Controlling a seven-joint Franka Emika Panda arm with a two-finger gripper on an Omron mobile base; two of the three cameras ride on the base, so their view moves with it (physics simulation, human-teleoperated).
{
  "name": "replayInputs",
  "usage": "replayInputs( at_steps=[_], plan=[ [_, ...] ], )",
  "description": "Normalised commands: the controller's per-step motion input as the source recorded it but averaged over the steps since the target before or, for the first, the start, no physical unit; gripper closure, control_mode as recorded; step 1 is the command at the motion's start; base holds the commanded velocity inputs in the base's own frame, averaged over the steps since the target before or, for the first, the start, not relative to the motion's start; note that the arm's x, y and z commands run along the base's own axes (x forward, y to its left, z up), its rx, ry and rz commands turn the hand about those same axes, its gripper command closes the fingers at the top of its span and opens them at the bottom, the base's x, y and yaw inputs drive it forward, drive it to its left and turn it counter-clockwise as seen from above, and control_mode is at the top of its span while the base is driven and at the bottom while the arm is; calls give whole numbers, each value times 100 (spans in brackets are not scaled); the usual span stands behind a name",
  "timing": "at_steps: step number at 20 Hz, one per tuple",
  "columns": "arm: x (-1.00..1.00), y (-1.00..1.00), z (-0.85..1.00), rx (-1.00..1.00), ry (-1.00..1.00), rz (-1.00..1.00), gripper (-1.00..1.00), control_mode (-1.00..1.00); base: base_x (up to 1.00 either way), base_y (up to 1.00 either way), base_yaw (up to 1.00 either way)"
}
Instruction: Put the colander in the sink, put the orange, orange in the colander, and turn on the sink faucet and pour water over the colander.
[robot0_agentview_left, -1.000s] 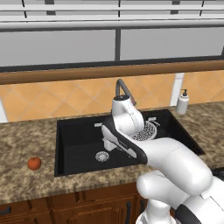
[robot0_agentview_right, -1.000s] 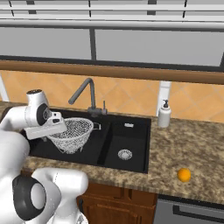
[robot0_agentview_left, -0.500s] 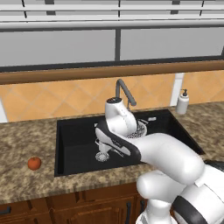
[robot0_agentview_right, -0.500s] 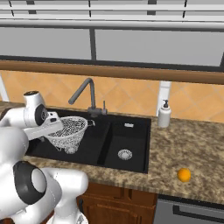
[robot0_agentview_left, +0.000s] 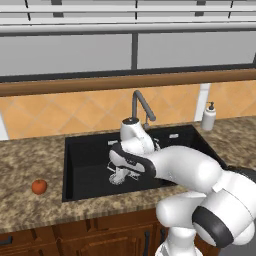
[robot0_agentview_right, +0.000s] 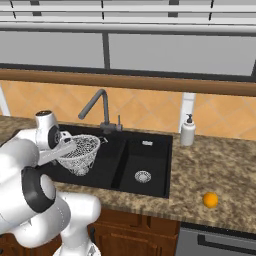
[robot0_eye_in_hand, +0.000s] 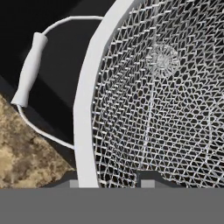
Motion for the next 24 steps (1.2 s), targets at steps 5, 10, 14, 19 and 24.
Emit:
replayInputs(
  at_steps=[5, 10, 14, 19, 24],
  plan=[
    [36, -3, -27, 2, 0, 0, 100, -100, 0, 0, 0],
    [27, -1, -27, 3, 0, 0, 100, -100, 0, 0, 0],
    [23, 0, -29, 3, 0, -4, 100, -100, 0, 0, 0],
    [12, 10, -32, 3, 0, -18, 100, -100, 0, 0, 0],
    [14, 3, -36, 2, 0, -19, 100, -100, 0, 0, 0]
  ],
)
